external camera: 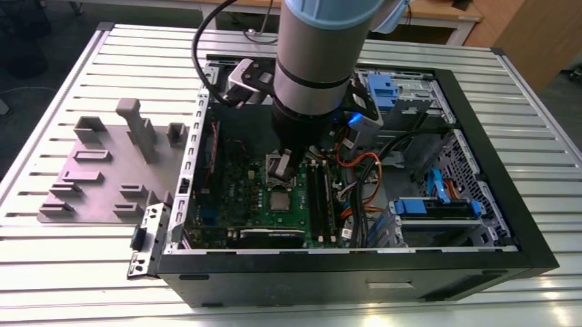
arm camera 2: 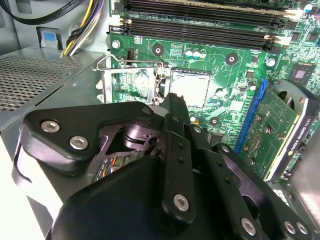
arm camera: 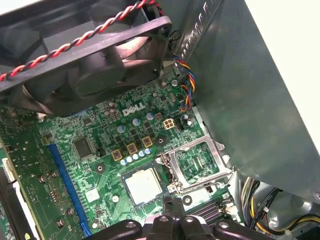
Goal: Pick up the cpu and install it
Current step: 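Close the cpu cover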
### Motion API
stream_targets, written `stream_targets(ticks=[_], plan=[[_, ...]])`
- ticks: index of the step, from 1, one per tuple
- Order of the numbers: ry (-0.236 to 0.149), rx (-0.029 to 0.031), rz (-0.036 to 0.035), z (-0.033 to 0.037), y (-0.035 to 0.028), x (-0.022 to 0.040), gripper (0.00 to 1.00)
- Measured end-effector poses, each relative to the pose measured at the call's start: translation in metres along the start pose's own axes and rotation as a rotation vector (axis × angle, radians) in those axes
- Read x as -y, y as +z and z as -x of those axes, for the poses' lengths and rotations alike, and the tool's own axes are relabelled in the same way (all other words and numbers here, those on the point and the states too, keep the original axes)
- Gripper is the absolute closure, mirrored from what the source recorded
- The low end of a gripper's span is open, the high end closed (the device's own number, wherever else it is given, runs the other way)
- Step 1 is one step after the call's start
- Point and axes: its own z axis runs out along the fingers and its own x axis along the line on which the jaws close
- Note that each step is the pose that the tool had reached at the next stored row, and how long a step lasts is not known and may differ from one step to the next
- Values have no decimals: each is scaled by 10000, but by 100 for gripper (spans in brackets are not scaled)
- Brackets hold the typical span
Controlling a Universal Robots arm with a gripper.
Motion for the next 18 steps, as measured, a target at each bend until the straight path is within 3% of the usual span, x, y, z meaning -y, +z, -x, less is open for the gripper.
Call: stream_targets(ticks=[3, 6, 10, 12, 14, 16, 18], plan=[[-1, 100, 139, 4, 0, 12, 89], [-87, 89, 180, 13, 1, 32, 89], [-542, 61, 220, 18, 5, 41, 89], [-572, 62, 246, 35, 9, 78, 89], [-563, 53, 333, 60, 11, 131, 89], [-554, 74, 470, 82, 15, 180, 89], [-552, 171, 599, 100, 20, 217, 89]])
